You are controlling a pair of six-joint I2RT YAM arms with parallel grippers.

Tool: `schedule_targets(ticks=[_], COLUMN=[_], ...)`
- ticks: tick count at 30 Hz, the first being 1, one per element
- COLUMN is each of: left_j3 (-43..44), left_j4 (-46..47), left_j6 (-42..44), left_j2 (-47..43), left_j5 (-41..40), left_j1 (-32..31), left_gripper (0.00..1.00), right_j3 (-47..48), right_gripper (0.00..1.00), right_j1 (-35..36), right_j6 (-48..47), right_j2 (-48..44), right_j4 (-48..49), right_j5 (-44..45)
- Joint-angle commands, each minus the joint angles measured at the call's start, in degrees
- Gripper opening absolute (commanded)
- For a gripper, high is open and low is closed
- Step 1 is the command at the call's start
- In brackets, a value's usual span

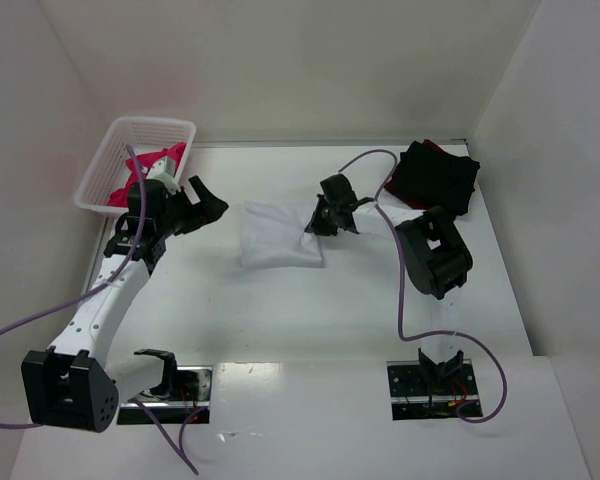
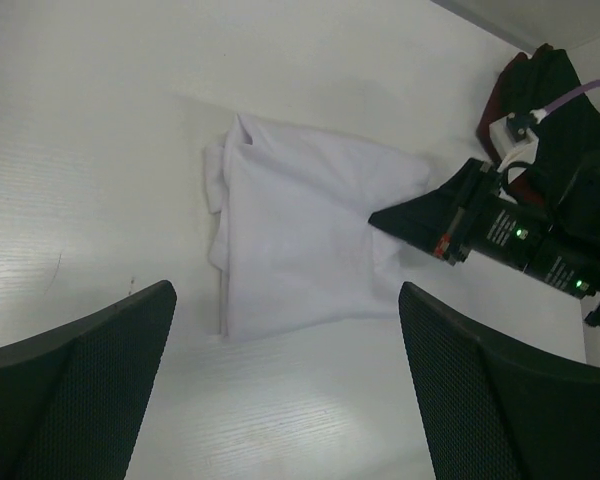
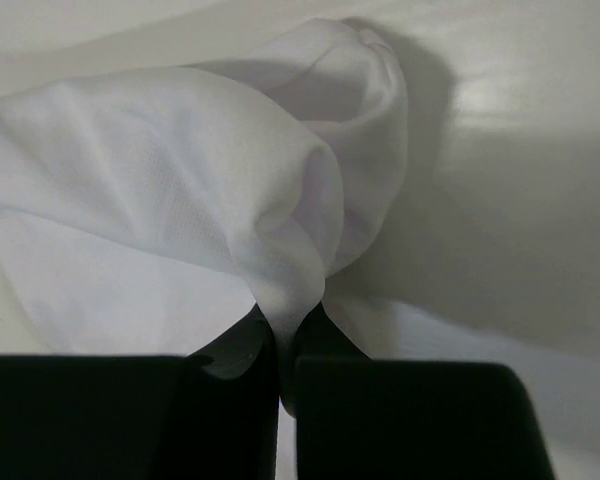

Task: Fold and stack the t-shirts
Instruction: Put the neatly folded tshirt into the corner of the board with the right arm

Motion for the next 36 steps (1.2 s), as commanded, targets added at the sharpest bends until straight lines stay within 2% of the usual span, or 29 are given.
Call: schedule_targets(ticks=[1,7,13,18,28,36], left_j3=[-0.57,-1.10,-1.10,0.83,3.82,4.88], left_j4=[-0.17,-0.17,-0.70,-2.46,-2.46,-1.93], left_j6=[1.94,2.35,2.86,3.53,4.05,4.05], left_j2=[-2.23,-2.76,-1.25,1.98,7.78,10.36], left_j5=[2.05,3.28,3.28,3.28,5.12,6.53], left_j1=[0.79,0.88,0.88,0.88,0.88,0.88], left_gripper=[1.00,1.00,1.00,1.00,1.00,1.00], right_j3=[8.27,18.68,33.60,42.23,47.11,47.11], right_gripper=[0.00,0.00,0.00,0.00,0.00,0.00], right_j1=[-5.08,-13.95,-18.81,-23.61,-36.35,-42.83], right_j6=[-4.39,-8.99,-14.22,-14.89,-16.82,-18.32], right_j2=[-0.29,0.85,4.62,6.74,4.90,1.45], right_j4=[-5.19,-10.27,-17.36,-20.25,-23.77,-24.65], right_j5=[4.58,1.69,1.24,0.54,-2.44,-3.44])
